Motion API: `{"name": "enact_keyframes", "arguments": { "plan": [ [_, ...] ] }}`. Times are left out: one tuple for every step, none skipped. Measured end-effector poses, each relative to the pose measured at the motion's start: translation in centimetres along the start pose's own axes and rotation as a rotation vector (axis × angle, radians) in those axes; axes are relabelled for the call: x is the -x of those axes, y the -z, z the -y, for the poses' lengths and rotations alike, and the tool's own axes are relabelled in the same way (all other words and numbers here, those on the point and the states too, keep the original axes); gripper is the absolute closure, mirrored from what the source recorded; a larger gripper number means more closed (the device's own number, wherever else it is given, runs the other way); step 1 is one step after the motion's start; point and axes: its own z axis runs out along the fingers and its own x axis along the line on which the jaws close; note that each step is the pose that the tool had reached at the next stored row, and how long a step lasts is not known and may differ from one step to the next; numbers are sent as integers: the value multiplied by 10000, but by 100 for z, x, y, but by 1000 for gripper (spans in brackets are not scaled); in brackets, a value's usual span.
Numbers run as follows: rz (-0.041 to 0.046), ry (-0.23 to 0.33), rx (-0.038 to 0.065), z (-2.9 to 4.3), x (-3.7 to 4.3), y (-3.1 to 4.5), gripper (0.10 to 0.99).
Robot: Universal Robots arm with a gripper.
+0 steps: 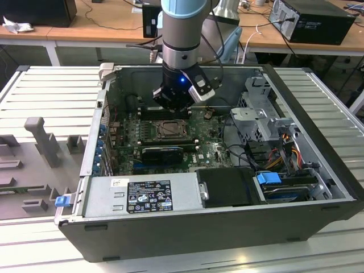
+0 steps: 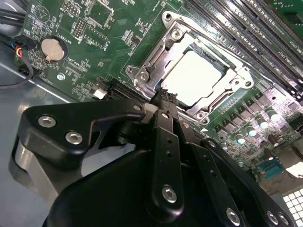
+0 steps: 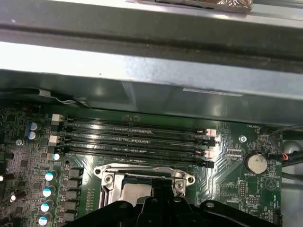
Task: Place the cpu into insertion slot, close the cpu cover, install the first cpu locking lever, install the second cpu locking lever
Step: 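Install the second cpu locking lever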
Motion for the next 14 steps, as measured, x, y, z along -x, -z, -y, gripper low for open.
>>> {"name": "enact_keyframes", "arguments": {
  "plan": [
    [0,0,-1,5,0,0,980],
    [0,0,-1,8,-1,0,980],
    [0,0,0,12,-1,0,980],
    [0,0,0,18,-1,0,980],
    [0,1,-1,24,-2,1,980],
    [0,0,-1,29,-2,1,980],
    [0,0,-1,33,-3,1,980],
    [-1,1,-1,39,-3,2,980],
    [0,0,-1,43,-3,2,980],
    [0,0,-1,47,-4,2,980],
    [0,1,-1,52,-4,2,980],
    [0,0,0,56,-5,3,980],
    [0,0,0,60,-5,3,980],
    [0,0,-1,65,-5,4,980]
  ]
}}
